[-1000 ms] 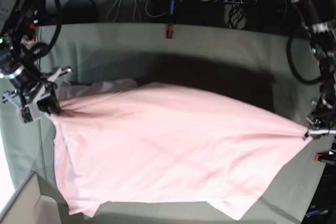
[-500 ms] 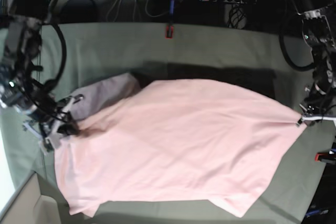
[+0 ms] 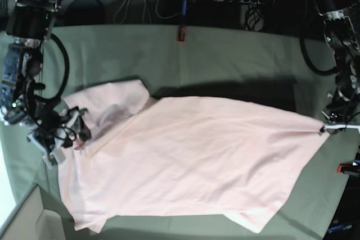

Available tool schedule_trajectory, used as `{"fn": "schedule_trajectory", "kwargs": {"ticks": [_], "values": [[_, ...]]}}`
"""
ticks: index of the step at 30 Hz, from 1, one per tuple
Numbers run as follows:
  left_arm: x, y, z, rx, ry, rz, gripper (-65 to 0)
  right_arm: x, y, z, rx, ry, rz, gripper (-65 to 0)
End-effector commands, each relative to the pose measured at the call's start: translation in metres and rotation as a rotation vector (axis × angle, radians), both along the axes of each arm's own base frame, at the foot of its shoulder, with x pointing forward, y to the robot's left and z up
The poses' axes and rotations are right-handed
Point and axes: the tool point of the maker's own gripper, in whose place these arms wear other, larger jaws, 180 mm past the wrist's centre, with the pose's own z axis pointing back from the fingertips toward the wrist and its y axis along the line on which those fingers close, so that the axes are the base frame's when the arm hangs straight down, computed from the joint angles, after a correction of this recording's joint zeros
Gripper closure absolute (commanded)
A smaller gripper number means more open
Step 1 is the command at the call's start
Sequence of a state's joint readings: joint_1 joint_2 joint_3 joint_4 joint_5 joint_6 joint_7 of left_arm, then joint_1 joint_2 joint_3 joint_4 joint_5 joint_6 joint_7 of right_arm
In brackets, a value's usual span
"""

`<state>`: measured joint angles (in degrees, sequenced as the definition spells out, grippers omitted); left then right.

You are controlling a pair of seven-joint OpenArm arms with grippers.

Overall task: Layout the t-shirt on the table in an organized manner, then fold the t-shirt properly
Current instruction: 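Lift the shirt high with both grippers and swing it down flat, then pull the shirt collar end with the right gripper to smooth it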

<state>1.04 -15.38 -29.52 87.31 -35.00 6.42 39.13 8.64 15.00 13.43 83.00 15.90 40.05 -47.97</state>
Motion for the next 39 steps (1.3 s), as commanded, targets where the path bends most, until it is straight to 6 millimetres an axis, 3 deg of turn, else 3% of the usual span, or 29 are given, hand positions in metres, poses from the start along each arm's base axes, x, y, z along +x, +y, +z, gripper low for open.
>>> {"fn": "schedule_trajectory", "kwargs": {"ticks": [1, 4, 11, 18, 27, 31, 36, 39], "values": [[0.008, 0.008, 0.019, 0.033, -0.052, 0.007, -0.1, 0.005, -0.001, 0.012, 0.011, -0.045, 0.002, -36.5], [0.009, 0.006, 0.018, 0.033, -0.051, 0.002, -0.1, -0.011, -0.008, -0.001, 0.015, -0.010, -0.024, -37.1], [0.008, 0.000, 0.013, 0.013, -0.049, 0.005, -0.1, -0.044, -0.051, -0.026, 0.057, 0.055, -0.193, -37.2], [0.008, -0.001, 0.013, 0.011, -0.049, 0.003, -0.1, -0.057, -0.049, -0.052, 0.087, 0.133, -0.207, -37.2], [0.005, 0.001, 0.011, 0.011, -0.042, 0.008, -0.1, -0.058, -0.030, -0.059, 0.134, 0.142, -0.205, -36.0], [0.003, 0.001, 0.009, 0.009, -0.036, 0.008, -0.1, -0.058, -0.026, -0.060, 0.143, 0.143, -0.205, -27.7], [-0.002, 0.002, 0.005, 0.011, -0.025, 0.011, -0.1, -0.069, -0.027, -0.066, 0.135, 0.167, -0.206, 0.0], [-0.003, 0.002, 0.004, 0.012, -0.021, 0.011, -0.1, -0.080, -0.030, -0.072, 0.128, 0.187, -0.211, 0.0]]}}
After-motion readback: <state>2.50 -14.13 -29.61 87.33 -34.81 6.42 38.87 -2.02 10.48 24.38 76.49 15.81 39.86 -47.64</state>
